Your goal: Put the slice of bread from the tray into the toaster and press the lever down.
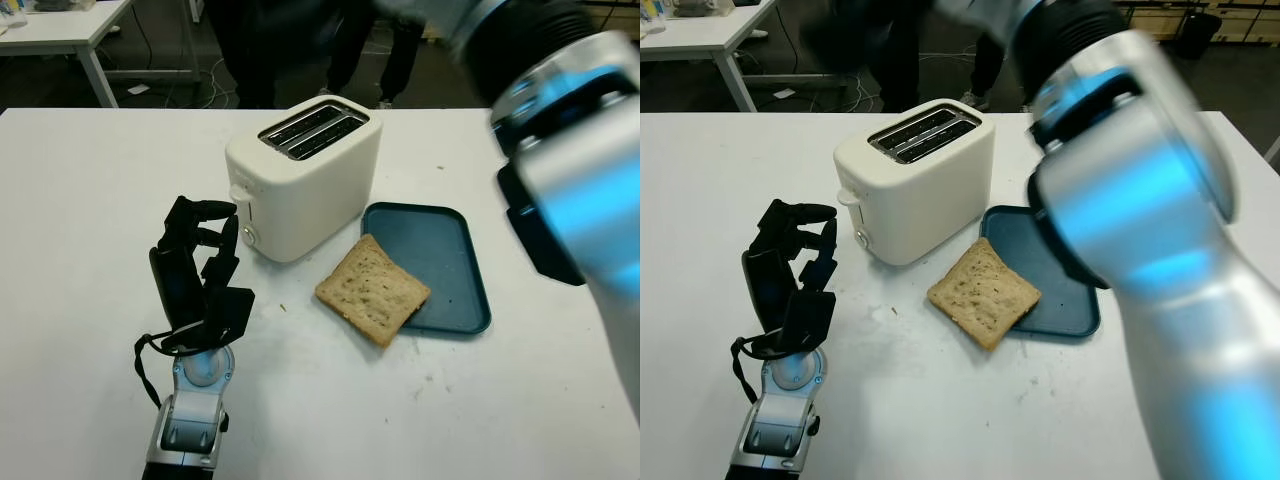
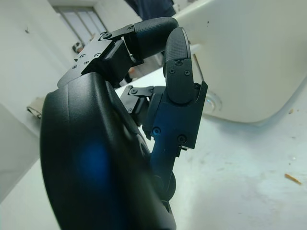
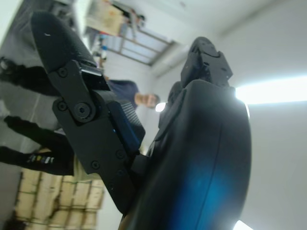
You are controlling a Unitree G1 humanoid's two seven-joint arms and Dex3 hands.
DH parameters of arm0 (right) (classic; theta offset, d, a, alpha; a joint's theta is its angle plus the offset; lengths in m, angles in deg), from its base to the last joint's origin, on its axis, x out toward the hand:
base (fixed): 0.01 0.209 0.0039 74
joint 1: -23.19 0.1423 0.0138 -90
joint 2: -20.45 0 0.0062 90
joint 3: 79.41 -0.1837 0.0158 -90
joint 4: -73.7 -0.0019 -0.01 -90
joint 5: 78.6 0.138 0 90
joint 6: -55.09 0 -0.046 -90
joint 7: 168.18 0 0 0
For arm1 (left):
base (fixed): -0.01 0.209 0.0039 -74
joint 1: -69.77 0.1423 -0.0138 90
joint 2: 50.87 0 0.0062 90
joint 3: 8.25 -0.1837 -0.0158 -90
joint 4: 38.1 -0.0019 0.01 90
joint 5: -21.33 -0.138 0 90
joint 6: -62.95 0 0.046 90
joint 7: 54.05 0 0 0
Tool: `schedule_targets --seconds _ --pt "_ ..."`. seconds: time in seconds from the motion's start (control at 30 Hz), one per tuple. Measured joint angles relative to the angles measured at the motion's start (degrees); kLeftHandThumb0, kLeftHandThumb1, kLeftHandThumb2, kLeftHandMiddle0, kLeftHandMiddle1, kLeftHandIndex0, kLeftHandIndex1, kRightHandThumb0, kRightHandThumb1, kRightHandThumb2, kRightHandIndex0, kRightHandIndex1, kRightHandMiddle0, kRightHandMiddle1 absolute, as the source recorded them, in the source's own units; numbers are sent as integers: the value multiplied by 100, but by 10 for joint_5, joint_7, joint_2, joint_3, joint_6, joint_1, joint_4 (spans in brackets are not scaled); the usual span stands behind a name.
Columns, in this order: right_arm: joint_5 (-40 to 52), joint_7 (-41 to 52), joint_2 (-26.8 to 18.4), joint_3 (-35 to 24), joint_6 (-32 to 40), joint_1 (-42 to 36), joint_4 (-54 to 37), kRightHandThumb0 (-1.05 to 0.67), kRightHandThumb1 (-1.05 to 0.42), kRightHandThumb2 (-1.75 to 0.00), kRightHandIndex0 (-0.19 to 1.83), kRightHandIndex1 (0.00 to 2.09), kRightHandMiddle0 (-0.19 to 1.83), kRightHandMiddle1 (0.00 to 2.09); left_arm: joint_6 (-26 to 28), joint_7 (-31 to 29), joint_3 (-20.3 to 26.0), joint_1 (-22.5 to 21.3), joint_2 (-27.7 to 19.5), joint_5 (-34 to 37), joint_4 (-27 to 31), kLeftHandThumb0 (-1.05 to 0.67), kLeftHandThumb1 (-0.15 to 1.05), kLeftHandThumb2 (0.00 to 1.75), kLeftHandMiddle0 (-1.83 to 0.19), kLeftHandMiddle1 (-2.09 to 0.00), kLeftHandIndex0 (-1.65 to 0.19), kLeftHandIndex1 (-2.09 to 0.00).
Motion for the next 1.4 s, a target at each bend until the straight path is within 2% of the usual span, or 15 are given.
schedule_targets --seconds 0.13,0.23,0.37,0.47,0.6,0.73,0.9,1.03,1.2,1.4 --pt "18 -29 -55 -27 -38 -62 -18 -72 -73 -1 4 74 35 12 -7 -5 1 0 -1 5 -3 -43 92 30 -62 -159 -61 -127" --pt "21 -67 -88 -38 -78 -132 -27 -69 -76 -1 9 80 43 14 -15 -8 1 -1 -1 7 -12 -41 92 29 -63 -159 -60 -127" --pt "13 -127 -130 -38 -136 -234 -50 -60 -78 0 27 63 55 8 -15 -16 1 -4 -1 7 -17 -41 92 30 -64 -159 -60 -128" --pt "-15 -191 -162 -28 -175 -328 -95 -57 -82 0 42 39 59 4 -15 -22 2 -9 -1 8 -18 -42 92 30 -63 -158 -60 -129" --pt "-89 -297 -202 -15 -207 -467 -177 -49 -82 0 44 22 55 1 -18 -26 5 -11 -1 10 -19 -42 92 30 -62 -158 -60 -130" --pt "-108 -332 -233 -21 -213 -611 -272 -44 -81 0 37 11 45 0 -18 -29 8 -13 -1 8 -19 -41 92 30 -61 -159 -59 -130" --pt "-111 -336 -242 -49 -201 -767 -398 -59 -79 0 28 3 35 0 -18 -34 8 -14 -1 8 -18 -41 92 30 -61 -160 -58 -131" --pt "-131 -329 -248 -81 -148 -854 -509 -71 -79 0 19 0 25 0 -19 -35 9 -15 -1 8 -19 -41 92 30 -62 -162 -59 -132" --pt "-155 -329 -249 -97 -108 -925 -576 -83 -76 0 11 0 17 0 -19 -36 9 -15 -1 9 -19 -41 92 31 -61 -162 -58 -133" --pt "-155 -307 -248 -105 -93 -957 -612 -81 -77 -1 11 0 16 0 -19 -39 10 -15 -1 9 -19 -43 92 30 -61 -161 -57 -132"
